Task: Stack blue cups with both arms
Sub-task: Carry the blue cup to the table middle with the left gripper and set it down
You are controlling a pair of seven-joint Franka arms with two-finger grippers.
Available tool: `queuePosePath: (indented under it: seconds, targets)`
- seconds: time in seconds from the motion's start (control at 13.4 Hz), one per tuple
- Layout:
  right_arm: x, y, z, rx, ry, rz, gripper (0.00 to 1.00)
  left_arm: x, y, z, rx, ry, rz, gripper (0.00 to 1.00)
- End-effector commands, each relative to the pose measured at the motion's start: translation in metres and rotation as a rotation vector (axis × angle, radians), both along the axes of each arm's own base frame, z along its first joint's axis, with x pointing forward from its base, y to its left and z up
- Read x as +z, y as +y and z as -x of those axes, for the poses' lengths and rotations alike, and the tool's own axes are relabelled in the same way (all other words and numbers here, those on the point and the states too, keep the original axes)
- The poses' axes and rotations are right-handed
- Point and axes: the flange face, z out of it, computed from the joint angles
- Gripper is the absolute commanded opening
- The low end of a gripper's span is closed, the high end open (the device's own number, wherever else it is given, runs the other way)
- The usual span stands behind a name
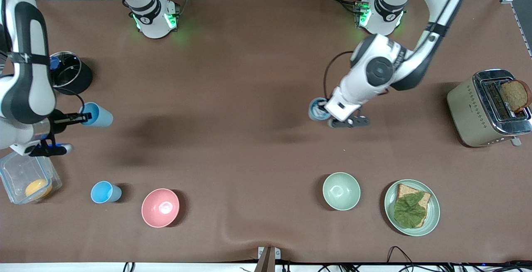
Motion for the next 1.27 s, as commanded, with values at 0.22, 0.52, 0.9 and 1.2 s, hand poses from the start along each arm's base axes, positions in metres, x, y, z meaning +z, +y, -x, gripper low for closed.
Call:
queuePosePath:
  seconds: [0.22, 0.52, 0.9, 1.2]
  targets:
    - [0.064, 0.031, 0.014, 0.005, -0.02, 0.001, 0.0, -0.044, -0.113, 0.066, 0.091, -0.021, 0.078, 0.0]
    - [0.076, 0.021, 0.021, -0.009, -0.037, 0.013, 0.0, -0.085, -0.142, 0.092, 0.101, -0.079, 0.011, 0.0]
    - [0.076, 0.021, 0.021, -0.009, -0.037, 0.014, 0.0, -0.1, -0.153, 0.109, 0.081, -0.107, -0.021, 0.0]
    - [0.076, 0.023, 0.021, -0.008, -0.037, 0.014, 0.0, -0.087, -0.153, 0.1, 0.095, -0.127, -0.018, 1.0]
